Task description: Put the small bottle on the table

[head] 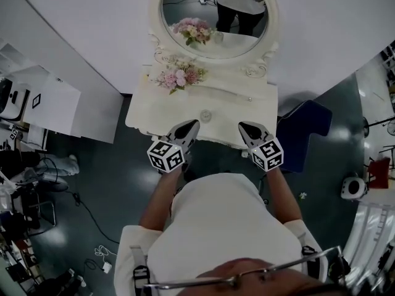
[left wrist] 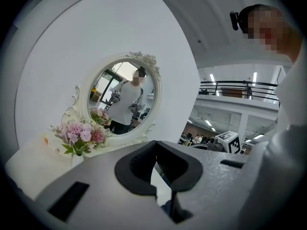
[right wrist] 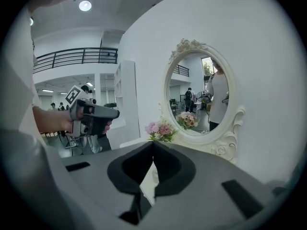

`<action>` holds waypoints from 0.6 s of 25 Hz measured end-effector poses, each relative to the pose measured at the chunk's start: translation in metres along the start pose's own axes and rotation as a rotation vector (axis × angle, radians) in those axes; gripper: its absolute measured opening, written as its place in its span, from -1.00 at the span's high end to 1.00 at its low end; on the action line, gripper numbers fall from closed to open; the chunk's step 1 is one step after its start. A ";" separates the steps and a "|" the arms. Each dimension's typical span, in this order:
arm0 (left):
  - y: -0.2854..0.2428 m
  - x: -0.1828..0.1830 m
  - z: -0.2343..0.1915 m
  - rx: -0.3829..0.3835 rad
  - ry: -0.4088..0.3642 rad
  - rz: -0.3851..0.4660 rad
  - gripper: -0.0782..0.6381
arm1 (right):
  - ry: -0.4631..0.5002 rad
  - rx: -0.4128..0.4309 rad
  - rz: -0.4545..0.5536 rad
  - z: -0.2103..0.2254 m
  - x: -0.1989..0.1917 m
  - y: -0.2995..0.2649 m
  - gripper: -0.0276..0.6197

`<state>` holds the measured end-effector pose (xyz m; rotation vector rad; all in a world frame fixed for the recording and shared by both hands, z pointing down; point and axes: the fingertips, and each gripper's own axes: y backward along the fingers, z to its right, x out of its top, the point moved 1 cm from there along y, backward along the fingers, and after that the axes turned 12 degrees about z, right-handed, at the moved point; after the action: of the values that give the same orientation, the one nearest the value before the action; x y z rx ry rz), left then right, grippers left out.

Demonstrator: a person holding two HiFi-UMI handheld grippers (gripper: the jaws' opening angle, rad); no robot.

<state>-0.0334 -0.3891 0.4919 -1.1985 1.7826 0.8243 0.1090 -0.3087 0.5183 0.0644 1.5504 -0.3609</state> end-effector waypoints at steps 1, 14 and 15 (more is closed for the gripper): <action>0.001 -0.001 -0.001 0.004 -0.003 -0.003 0.77 | 0.010 0.006 0.001 -0.002 0.000 0.000 0.90; 0.007 -0.004 -0.004 0.029 -0.005 -0.005 0.77 | 0.016 0.008 0.013 -0.006 0.003 -0.002 0.90; 0.008 -0.004 -0.005 0.030 -0.005 -0.005 0.77 | 0.016 0.006 0.014 -0.006 0.004 -0.002 0.90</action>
<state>-0.0410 -0.3890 0.4980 -1.1800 1.7814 0.7937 0.1024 -0.3099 0.5149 0.0832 1.5641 -0.3550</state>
